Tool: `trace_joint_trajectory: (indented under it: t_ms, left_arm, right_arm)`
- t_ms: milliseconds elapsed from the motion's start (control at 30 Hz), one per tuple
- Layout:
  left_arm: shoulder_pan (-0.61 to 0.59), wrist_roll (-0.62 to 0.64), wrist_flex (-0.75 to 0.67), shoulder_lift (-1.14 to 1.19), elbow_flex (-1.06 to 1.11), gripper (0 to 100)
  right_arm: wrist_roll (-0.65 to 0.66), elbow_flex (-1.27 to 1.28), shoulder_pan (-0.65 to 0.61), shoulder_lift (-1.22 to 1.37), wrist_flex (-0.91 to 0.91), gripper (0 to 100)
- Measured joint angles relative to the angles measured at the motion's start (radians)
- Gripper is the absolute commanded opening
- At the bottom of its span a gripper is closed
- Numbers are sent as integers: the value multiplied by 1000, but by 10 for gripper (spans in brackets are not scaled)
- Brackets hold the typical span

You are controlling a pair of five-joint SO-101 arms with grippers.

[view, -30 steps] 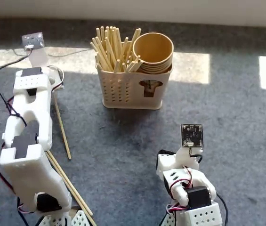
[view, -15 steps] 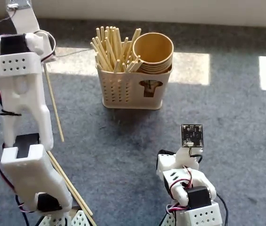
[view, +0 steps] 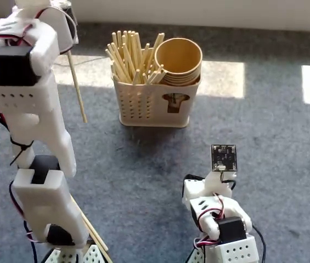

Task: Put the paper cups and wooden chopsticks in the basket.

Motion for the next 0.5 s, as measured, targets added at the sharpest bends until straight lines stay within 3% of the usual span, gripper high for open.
trace_joint_trajectory:
  t_ms: [200,500]
  left_arm:
    - [104,0,-68,-2,-167,6]
    - [199,0,-258,-2,-184,6]
  right_arm:
    - [0,0,0,0,0,6]
    - [0,0,0,0,0,6]
